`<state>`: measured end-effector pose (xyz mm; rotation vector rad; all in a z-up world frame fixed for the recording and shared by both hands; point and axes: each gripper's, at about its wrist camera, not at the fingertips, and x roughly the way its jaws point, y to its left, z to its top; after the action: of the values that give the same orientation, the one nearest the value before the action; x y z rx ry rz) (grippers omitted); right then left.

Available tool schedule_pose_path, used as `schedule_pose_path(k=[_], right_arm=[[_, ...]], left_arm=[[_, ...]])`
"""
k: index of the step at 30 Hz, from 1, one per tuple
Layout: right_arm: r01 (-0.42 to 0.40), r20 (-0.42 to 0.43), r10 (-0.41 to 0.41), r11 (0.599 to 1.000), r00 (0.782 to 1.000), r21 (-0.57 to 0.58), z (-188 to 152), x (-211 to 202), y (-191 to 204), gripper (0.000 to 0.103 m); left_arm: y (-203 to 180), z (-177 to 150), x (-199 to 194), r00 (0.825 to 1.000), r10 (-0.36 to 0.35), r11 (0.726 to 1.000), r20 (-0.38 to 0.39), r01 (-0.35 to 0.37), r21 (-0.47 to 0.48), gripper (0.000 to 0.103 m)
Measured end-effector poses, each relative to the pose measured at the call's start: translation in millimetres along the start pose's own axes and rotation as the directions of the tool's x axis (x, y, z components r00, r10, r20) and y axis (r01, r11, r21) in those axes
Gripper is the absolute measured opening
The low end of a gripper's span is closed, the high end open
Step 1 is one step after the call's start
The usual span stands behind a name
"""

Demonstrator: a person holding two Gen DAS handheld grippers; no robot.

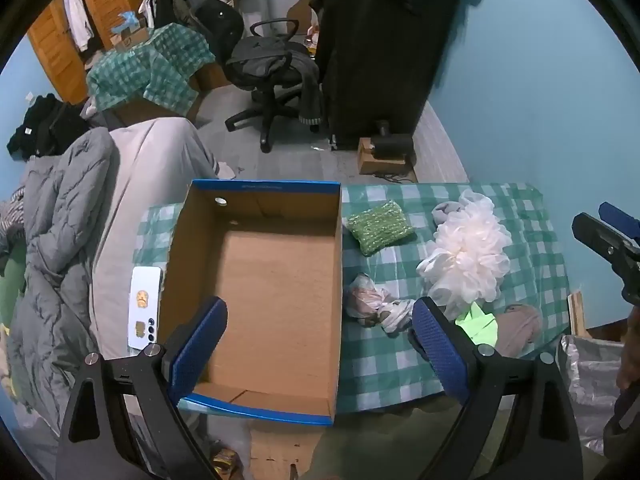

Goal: Organize soft objects

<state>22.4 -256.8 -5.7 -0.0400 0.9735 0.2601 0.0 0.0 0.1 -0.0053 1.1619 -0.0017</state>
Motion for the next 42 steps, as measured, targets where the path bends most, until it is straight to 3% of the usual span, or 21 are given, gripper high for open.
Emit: schedule_pose_path(k=[7, 13, 42], right_arm=[[-0.003, 0.012, 0.003, 1.0, 1.0, -0.002, 0.7, 1.4, 0.6, 0.101], [-0.008, -0.002, 0.008, 1.0, 1.0, -0.004, 1.5, 2.4, 5.7, 0.101], [-0.03, -0.026, 0.03, 1.0, 0.999, -0.007, 3.1, 6.0, 5.2, 0.101]], left_arm=[[-9.3, 1.3, -3.8, 0.999, 0.041, 0.999, 0.035, -0.041, 0.0, 0.095], [0.1, -1.4, -7.0, 0.998, 0.024, 1.0, 0.056, -0.024, -0.008, 0.095], [-0.4, -3.9, -6.6, 0.999, 0.005, 1.0, 0.039, -0.004, -0.028, 0.095]])
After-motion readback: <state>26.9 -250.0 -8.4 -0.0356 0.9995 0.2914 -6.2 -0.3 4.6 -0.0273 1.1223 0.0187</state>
